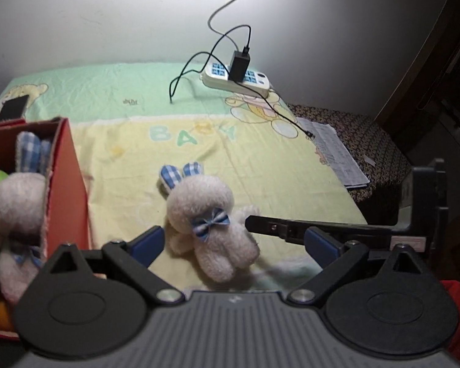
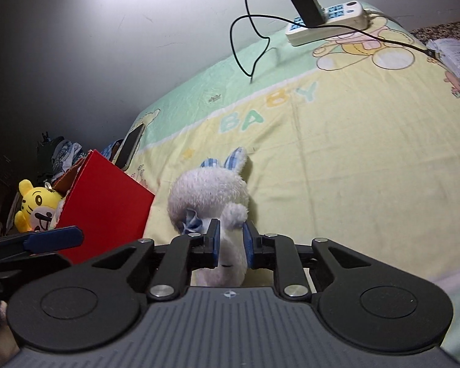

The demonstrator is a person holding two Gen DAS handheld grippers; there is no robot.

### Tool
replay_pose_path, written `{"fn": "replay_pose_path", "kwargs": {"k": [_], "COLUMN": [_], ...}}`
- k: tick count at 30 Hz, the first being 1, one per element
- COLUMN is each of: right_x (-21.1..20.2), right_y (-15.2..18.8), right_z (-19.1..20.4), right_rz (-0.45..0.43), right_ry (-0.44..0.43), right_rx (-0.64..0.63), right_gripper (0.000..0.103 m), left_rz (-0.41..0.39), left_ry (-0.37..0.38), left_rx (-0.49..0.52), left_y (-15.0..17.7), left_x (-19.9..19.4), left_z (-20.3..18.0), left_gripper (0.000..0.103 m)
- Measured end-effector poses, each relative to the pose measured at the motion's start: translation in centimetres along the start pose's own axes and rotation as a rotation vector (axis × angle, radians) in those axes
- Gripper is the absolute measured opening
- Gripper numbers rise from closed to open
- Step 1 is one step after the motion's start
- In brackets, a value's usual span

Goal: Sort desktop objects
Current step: 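Close the right tool on the white bunny's head and lift, then carry the held white bunny with the right tool over the red box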

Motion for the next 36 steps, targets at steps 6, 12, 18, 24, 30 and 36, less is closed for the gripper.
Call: {"fn": "replay_pose_path", "kwargs": {"k": [6, 12, 18, 24, 30, 36], "right_x": [-1.6, -0.4, 2.9, 4.6, 4.8, 3.9], "right_y": [-0.8, -3.0, -3.4, -3.1, -2.9, -2.8], "right_z": [-2.6, -2.5, -1.8, -2.1, -3.4, -2.9], "right_rz": [-0.034, -0.032, 0.05, 0.099, 0.124, 0.138], "right_ry": [-0.013, -0.114, -0.15, -0.177, -0.213, -0.223], "right_rx": [0.088, 0.14, 0.116, 0.126, 0.216, 0.205], "right_gripper": [0.03, 0.056, 0.057, 0.057, 0.058, 0.049], "left_rz": [0.087, 0.12, 0.176, 0.183, 0.197, 0.194], "left_ry": [0.002, -0.016, -0.015, -0.013, 0.006, -0.002], "left_rx": [-0.092, -0.145, -0.162, -0.158, -0.158, -0.083], "left_y": [0.7, 0.3, 0.1, -0.2, -0.2, -0.1], "left_x": [4.8, 7.8, 9.9, 10.6, 11.2, 10.7], "left_z": [1.8, 2.8, 3.4, 3.2, 2.8, 1.4], "left_gripper": [0.089, 0.082, 0.076, 0.074, 0.069, 0.064]}}
Point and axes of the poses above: each gripper's, at about its wrist camera, not at the fingertips, and x roughly the way its jaws point, z to its left, y to its underside, the point moved 3 cm from there along x, roughly the way its jaws point, and after that the axes turned 2 degrees about -y, right-handed, at the moved point
